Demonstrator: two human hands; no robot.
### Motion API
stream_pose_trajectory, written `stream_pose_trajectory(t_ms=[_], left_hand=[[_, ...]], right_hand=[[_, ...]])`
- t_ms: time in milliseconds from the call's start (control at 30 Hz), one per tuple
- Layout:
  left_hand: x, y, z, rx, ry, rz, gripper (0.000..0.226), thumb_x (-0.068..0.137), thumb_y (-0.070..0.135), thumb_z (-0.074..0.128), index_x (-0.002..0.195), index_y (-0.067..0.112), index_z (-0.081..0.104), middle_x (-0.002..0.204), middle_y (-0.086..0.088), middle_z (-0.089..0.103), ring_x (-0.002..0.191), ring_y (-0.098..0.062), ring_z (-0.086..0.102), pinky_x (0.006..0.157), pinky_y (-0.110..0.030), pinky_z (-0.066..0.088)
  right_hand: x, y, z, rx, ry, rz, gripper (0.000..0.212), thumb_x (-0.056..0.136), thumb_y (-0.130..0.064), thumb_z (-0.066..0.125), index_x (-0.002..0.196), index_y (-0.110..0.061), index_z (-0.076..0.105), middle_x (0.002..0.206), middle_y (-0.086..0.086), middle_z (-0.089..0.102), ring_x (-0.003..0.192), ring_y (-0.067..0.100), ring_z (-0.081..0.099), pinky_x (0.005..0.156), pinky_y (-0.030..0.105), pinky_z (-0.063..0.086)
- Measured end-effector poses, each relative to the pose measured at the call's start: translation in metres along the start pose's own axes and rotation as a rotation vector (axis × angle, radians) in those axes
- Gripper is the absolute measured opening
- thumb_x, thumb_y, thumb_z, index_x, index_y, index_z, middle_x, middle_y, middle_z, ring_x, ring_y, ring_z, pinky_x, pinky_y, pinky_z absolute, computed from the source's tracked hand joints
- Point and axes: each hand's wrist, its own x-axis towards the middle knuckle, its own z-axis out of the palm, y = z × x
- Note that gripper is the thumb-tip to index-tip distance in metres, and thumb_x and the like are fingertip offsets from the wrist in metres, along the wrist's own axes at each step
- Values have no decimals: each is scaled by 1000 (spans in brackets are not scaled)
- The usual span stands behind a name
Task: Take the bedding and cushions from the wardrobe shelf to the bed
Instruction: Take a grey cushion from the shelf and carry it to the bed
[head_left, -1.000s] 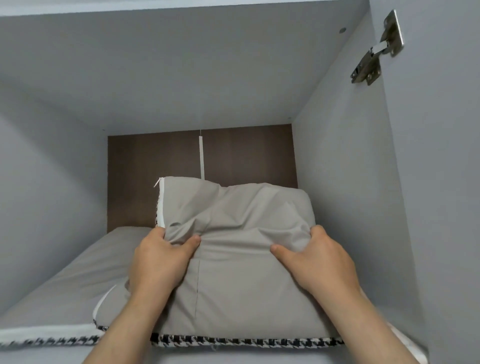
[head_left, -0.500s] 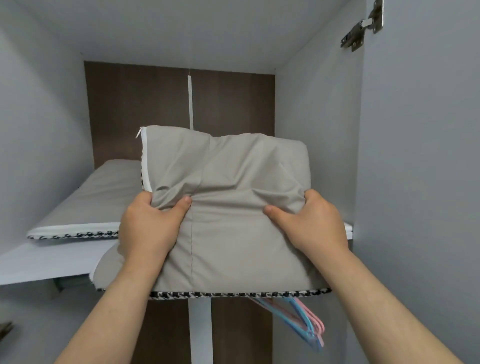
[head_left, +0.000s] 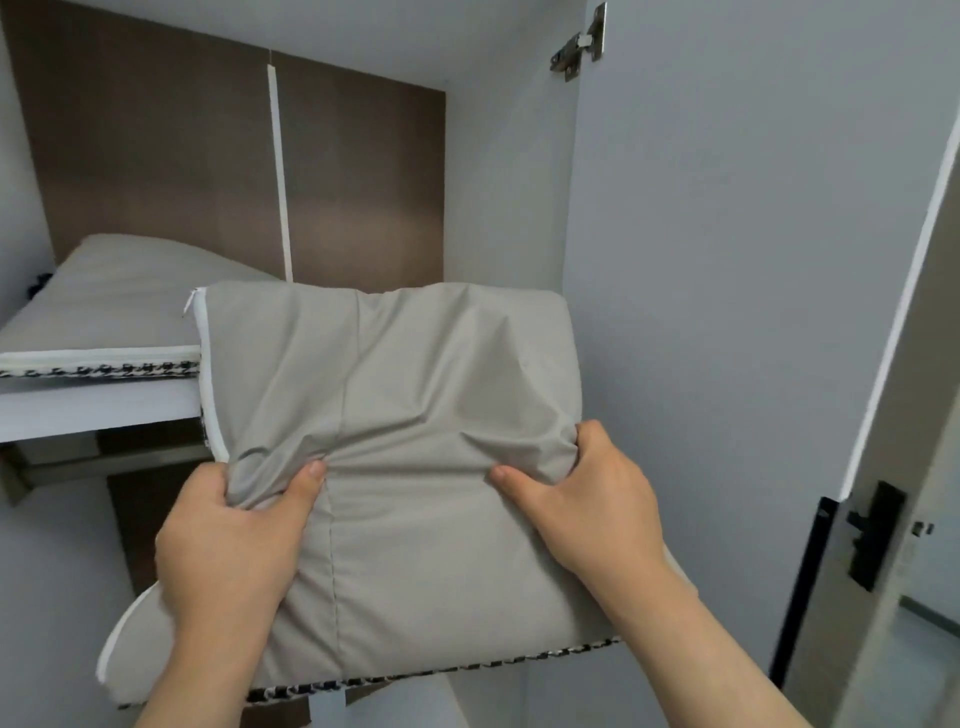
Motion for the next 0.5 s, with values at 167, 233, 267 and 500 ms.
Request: stream_pose_trajectory(t_ms=[167, 233, 267, 500], left_hand=[[-55, 9, -20, 38, -100, -15, 42, 68, 44, 81, 67, 14, 52, 66, -1, 57, 68, -29, 53, 61, -36, 40], [-79, 14, -31, 61, -140, -25, 42, 68, 45, 80, 68, 14, 52, 68, -1, 58, 68, -28, 54, 63, -36, 43], [-90, 16, -36, 68, -159, -32, 42, 68, 46, 80, 68, 14, 52, 68, -1, 58, 67, -27, 54, 63, -36, 44], [-195, 39, -79, 131, -335, -80, 42, 69, 49, 78, 71, 15, 53, 72, 0, 59, 71, -27, 57, 66, -38, 48]], right_hand=[[-57, 28, -36, -6, -13, 86, 52, 64, -66, 70, 82, -24, 44, 75, -12, 59, 70, 7, 55, 64, 33, 45], [-82, 40, -52, -8, -33, 118, 52, 65, -66, 70, 81, -24, 44, 74, -11, 60, 69, 7, 55, 63, 33, 45], [-94, 45, -59, -5, -41, 130, 52, 65, -66, 70, 81, -24, 43, 74, -11, 60, 69, 8, 56, 63, 33, 46], [-194, 90, -128, -74, -83, 243, 53, 67, -68, 69, 78, -26, 39, 75, -9, 59, 68, 13, 55, 57, 34, 42]])
